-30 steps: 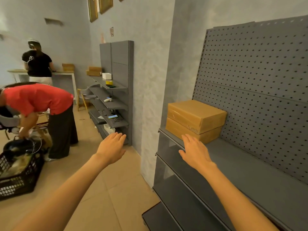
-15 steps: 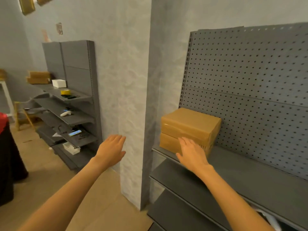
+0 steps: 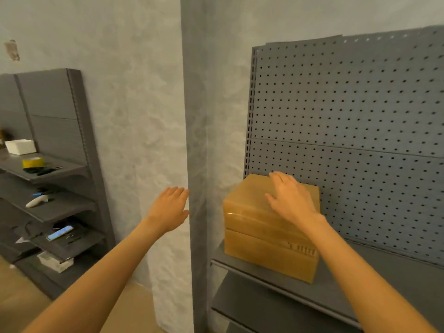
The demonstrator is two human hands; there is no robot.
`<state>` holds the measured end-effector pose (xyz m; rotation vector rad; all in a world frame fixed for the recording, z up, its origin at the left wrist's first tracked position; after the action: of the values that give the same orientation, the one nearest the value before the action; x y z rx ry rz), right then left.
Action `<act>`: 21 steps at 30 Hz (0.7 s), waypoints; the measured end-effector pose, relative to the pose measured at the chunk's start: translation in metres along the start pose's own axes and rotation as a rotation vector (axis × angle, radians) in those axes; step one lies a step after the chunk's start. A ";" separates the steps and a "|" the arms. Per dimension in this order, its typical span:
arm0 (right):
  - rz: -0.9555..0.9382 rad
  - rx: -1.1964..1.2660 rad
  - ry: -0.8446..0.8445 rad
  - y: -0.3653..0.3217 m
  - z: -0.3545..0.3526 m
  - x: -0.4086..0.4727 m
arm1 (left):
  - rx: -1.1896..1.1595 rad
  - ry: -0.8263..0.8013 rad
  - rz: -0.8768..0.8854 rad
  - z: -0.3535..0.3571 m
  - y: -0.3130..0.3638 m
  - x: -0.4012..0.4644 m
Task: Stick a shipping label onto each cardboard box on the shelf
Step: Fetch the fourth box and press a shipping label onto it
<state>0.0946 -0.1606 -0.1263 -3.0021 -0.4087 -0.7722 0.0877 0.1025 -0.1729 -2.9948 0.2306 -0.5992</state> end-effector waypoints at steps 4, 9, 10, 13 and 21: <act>0.100 -0.036 0.002 0.034 0.002 0.020 | -0.100 0.031 0.019 0.003 0.003 0.052; 0.310 -0.014 -0.054 0.081 0.010 0.010 | -0.498 -0.055 -0.016 0.029 0.030 0.096; 0.337 0.002 -0.059 0.088 0.011 0.006 | -0.577 -0.070 -0.033 0.035 0.034 0.101; 0.425 0.068 -0.066 0.102 0.016 -0.010 | -0.812 -0.103 -0.092 0.049 0.046 0.114; 0.804 0.464 -0.081 0.115 0.047 -0.064 | -1.396 -0.593 -0.297 0.095 0.091 0.107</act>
<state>0.0921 -0.2840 -0.1928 -2.4181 0.5267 -0.3983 0.2107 0.0002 -0.2299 -4.3163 0.1951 0.8986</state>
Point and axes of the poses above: each hand's wrist, its own x-axis towards the middle knuckle, its own z-axis out of the palm, y = z × x, the point moved 8 cm from there along x, towards the middle knuckle, and after that the axes turned 6 degrees about -x, right-handed, at the moved point
